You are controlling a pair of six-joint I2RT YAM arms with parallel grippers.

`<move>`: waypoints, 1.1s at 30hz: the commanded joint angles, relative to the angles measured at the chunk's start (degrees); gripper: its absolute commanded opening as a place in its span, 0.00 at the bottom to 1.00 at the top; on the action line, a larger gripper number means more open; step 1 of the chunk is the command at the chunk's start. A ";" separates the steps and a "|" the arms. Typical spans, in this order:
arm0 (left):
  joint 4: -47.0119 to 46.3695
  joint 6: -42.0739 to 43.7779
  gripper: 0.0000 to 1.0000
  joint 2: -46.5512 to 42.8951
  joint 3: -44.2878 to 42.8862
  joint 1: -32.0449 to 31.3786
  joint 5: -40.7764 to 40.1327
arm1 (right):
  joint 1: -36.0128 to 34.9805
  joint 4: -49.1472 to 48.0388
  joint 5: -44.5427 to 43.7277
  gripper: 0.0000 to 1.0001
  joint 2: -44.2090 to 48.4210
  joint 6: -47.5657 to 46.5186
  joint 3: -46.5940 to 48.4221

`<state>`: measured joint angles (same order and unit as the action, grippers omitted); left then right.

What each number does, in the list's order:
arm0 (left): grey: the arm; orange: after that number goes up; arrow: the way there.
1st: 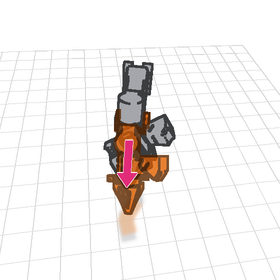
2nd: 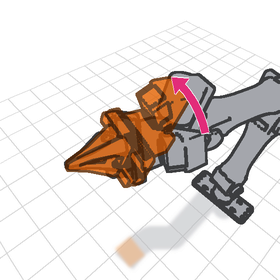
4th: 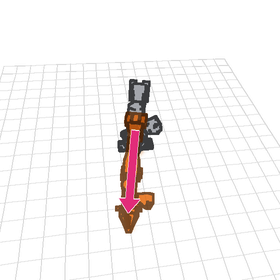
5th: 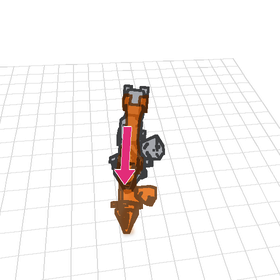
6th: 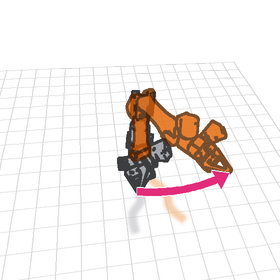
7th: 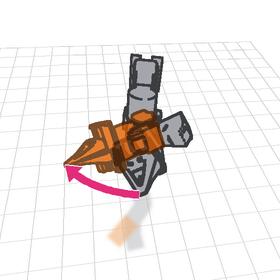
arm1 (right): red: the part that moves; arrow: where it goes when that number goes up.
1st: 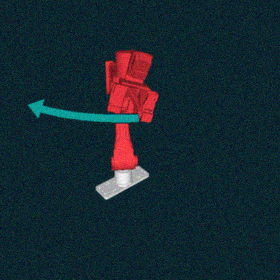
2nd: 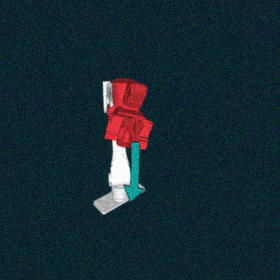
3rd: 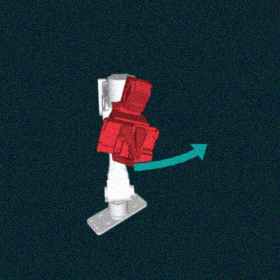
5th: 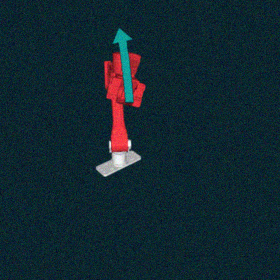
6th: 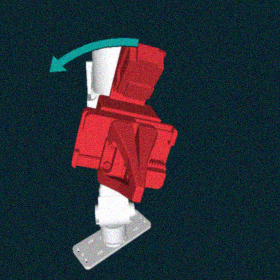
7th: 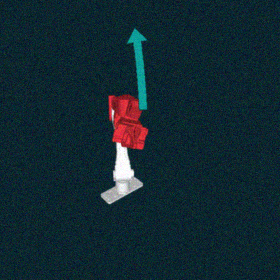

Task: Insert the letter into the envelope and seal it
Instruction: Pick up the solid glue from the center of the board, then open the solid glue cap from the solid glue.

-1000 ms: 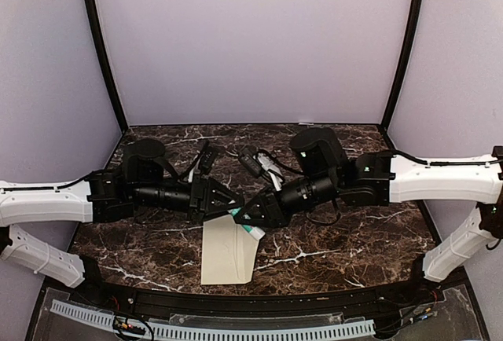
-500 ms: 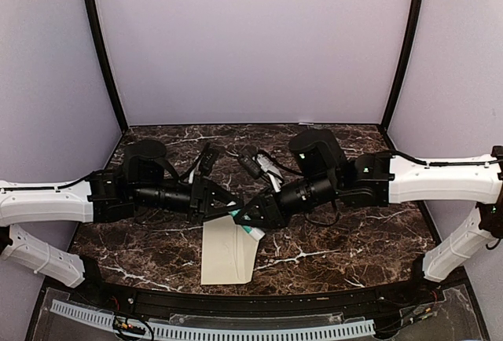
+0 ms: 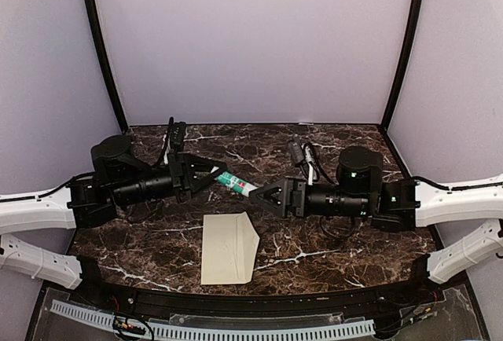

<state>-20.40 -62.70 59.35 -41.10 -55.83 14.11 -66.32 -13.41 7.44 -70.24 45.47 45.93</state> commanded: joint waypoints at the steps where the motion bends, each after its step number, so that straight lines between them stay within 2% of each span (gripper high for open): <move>1: -8.81 -1.56 0.00 -2.16 2.84 -0.24 -7.02 | -0.50 -20.73 -3.99 0.82 1.81 11.46 -4.24; 9: -11.52 -1.77 0.00 -2.20 3.51 -0.24 -6.47 | -0.84 -20.97 -1.15 0.81 -3.09 12.91 0.23; 17: -12.68 -2.06 0.00 -1.15 3.55 -0.24 -3.91 | -1.01 -25.56 2.58 0.50 -8.14 13.94 2.74; 26: -11.37 -2.08 0.00 -0.62 3.52 -0.24 -2.14 | -1.12 -25.64 1.78 0.40 -7.92 13.51 2.67; 28: -11.27 -2.09 0.00 -0.56 3.57 -0.24 -1.89 | -1.17 -25.38 1.55 0.30 -7.89 13.41 2.67; 31: -10.92 -2.00 0.00 -0.49 3.57 -0.25 -1.39 | -1.13 -25.03 1.74 0.22 -7.97 13.27 2.88; 33: -10.58 -1.90 0.05 -0.56 3.57 -0.24 -0.99 | -1.13 -24.46 1.80 0.16 -7.75 12.94 3.02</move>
<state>-30.22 -65.36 59.09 -38.17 -55.79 11.33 -67.13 -36.84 9.54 -78.70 59.13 47.16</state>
